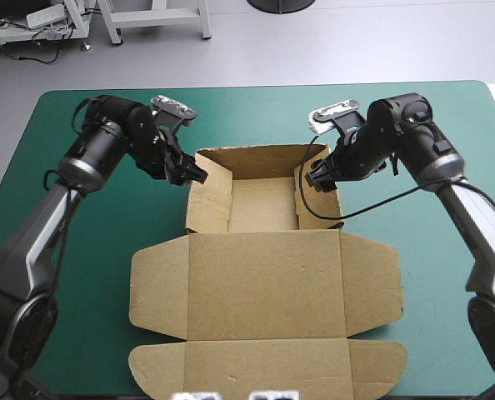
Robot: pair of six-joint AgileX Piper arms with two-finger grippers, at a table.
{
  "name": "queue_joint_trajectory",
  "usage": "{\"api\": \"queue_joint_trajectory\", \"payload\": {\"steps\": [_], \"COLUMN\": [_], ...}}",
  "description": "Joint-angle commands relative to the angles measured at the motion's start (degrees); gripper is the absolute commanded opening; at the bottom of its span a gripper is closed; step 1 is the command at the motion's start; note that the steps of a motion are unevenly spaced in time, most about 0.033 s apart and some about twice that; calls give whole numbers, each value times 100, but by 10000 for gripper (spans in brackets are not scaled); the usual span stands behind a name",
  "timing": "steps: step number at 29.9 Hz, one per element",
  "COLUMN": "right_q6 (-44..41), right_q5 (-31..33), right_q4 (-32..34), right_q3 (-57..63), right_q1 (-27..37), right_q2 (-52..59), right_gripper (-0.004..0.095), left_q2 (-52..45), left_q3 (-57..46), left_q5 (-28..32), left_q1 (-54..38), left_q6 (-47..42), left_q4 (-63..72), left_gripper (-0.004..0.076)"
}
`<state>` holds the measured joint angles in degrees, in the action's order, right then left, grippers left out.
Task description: Fold the box
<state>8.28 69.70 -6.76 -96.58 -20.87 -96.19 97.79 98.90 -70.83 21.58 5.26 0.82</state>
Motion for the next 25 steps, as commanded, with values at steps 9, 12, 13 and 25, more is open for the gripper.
{"api": "queue_joint_trajectory", "payload": {"steps": [9,12,13,25], "right_q6": [520,520,520,239], "right_q5": [-164,-164,-176,-293], "right_q4": [-100,-100,-113,-274], "right_q3": [-133,-133,-128,-119], "right_q1": [25,25,25,25], "right_q2": [1251,1262,1236,528], "right_gripper": [732,732,732,732], "left_q2": [-2206,-2602,-2720,-4487], "left_q3": [97,-255,-418,-2977], "left_q5": [79,-187,-213,862], "left_q1": [-473,-873,-976,-1288], "left_q6": [131,325,374,217], "left_q4": [-647,-661,-661,-559], "left_gripper": [395,395,395,394]}}
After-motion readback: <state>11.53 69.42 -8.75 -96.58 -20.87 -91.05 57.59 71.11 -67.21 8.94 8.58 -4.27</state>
